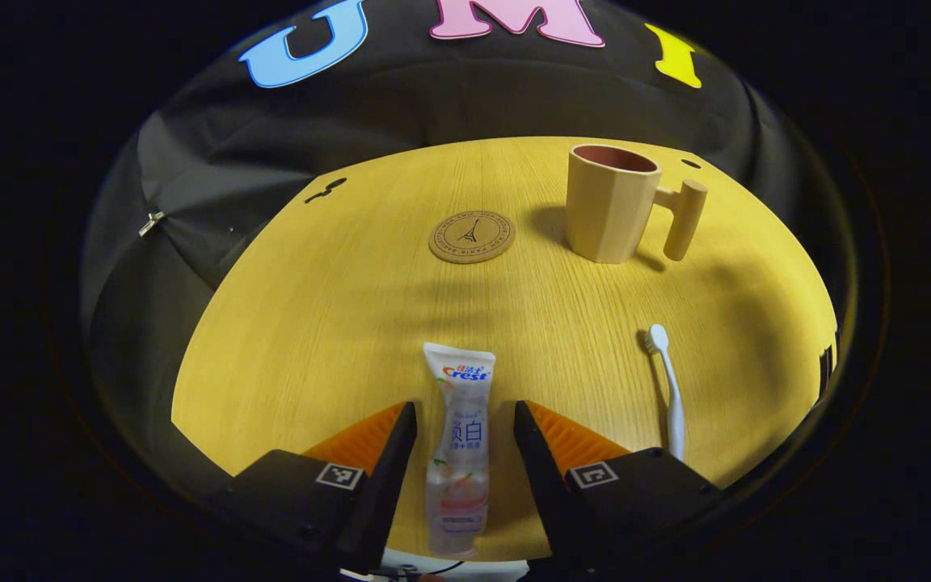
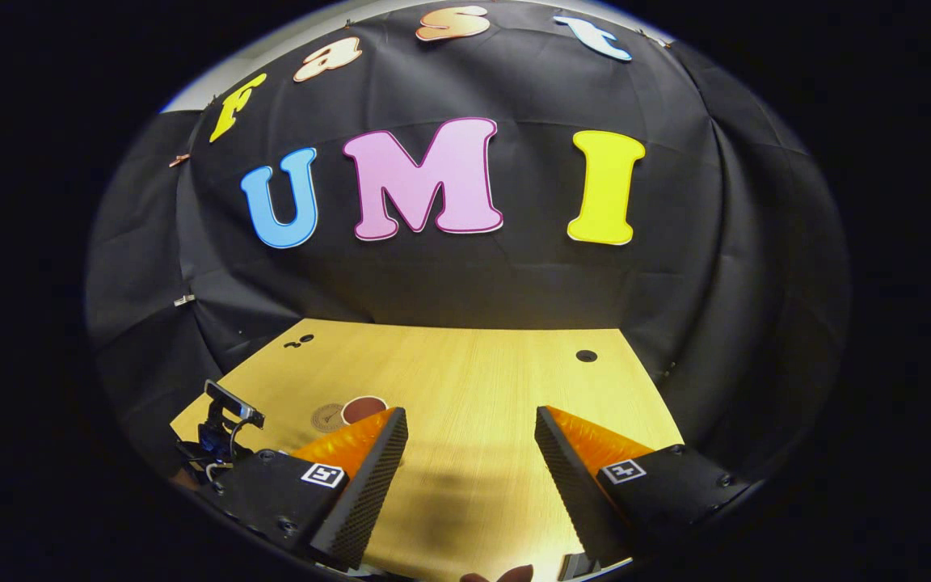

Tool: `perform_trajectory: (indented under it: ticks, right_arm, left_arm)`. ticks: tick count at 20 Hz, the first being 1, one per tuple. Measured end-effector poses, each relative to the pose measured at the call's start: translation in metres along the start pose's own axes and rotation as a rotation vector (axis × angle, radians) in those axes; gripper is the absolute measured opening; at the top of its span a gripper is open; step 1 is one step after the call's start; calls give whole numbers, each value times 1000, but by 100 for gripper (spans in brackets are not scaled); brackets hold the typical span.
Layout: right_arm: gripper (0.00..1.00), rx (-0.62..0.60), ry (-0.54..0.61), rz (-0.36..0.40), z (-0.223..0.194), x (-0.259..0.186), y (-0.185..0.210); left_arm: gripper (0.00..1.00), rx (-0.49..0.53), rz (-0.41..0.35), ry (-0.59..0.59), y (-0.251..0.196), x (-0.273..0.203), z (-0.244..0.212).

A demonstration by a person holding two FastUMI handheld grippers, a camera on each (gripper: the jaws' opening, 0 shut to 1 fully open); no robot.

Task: Put the toothbrush and toothpaste on the desktop into the cup, then pick up the cup and place it on the coaster on the desktop.

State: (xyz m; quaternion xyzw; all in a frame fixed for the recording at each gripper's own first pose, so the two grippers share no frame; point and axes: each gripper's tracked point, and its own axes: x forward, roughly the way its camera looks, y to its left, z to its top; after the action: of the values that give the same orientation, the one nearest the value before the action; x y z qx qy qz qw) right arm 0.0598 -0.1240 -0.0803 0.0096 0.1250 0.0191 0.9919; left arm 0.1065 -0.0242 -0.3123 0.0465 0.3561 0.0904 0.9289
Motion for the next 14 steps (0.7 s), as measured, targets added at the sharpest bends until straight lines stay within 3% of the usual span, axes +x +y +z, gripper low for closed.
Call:
perform_trajectory:
  ticks: [4, 8, 12, 14]
  right_arm:
    - [98, 26, 17, 16, -4, 10, 2]
    - [98, 40, 17, 10, -5, 10, 2]
    - [98, 69, 11, 11, -4, 4, 8]
    - [98, 78, 21, 0, -8, 1, 12]
  left_arm:
    - [75, 7, -35, 11, -5, 2, -1]
    - [55, -8, -74, 32, -6, 5, -2]
    - [53, -86, -140, 59, -5, 6, -2]
    - [38, -88, -141, 41, 1, 10, -3]
